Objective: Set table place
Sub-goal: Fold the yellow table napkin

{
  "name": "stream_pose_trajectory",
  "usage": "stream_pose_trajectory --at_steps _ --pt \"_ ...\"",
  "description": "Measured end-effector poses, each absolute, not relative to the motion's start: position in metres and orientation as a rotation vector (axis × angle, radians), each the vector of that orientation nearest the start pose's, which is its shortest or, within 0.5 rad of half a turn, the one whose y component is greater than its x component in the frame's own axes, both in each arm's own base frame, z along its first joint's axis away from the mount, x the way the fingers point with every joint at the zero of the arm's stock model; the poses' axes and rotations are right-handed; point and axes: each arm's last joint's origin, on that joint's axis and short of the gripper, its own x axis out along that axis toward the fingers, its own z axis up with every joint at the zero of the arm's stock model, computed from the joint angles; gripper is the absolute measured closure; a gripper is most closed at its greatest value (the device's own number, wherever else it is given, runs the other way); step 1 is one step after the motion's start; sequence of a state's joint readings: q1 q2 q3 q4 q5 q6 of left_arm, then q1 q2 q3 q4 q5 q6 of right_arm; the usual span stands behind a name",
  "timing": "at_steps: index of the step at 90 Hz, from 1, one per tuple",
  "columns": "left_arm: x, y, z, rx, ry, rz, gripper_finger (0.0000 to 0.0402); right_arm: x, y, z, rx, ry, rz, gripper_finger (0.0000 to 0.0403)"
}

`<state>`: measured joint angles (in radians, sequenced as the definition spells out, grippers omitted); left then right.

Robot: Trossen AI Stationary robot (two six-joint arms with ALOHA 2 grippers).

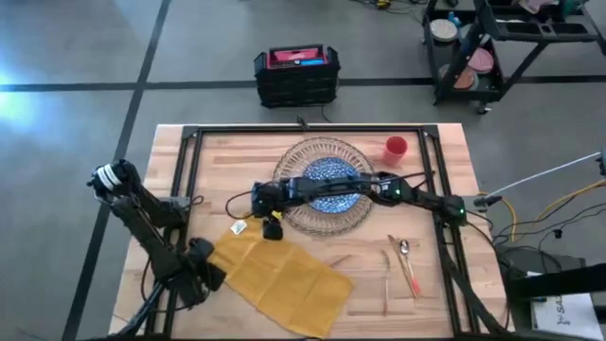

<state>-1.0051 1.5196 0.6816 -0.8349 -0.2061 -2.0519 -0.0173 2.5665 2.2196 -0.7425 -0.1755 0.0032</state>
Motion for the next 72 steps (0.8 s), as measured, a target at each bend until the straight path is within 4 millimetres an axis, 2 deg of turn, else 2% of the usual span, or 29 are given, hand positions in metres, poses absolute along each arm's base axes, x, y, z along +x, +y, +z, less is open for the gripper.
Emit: stream_pose_trajectory --at_steps 10,20,29,44,55,72 --pt "0.118 -0.166 0.128 -0.674 1.191 0.869 0.0260 0.532 0.008 0.149 0.019 1.093 0.129 0.0211" --pt "0.122 -0.160 0.127 -0.653 1.181 0.872 0.0257 0.534 0.009 0.163 -0.084 1.025 0.113 0.0212" --pt "0.127 -0.156 0.126 -0.639 1.185 0.869 0.0254 0.537 -0.006 0.172 -0.094 0.978 0.086 0.0212" --pt "0.137 -0.150 0.125 -0.604 1.141 0.845 0.0258 0.540 -0.029 0.167 -0.104 0.949 0.057 0.0206" --pt "0.142 -0.147 0.125 -0.598 1.128 0.831 0.0265 0.544 -0.042 0.169 -0.089 0.887 0.061 0.0199" --pt "0.144 -0.147 0.125 -0.604 1.117 0.827 0.0270 0.543 -0.056 0.167 -0.084 0.886 0.057 0.0194"
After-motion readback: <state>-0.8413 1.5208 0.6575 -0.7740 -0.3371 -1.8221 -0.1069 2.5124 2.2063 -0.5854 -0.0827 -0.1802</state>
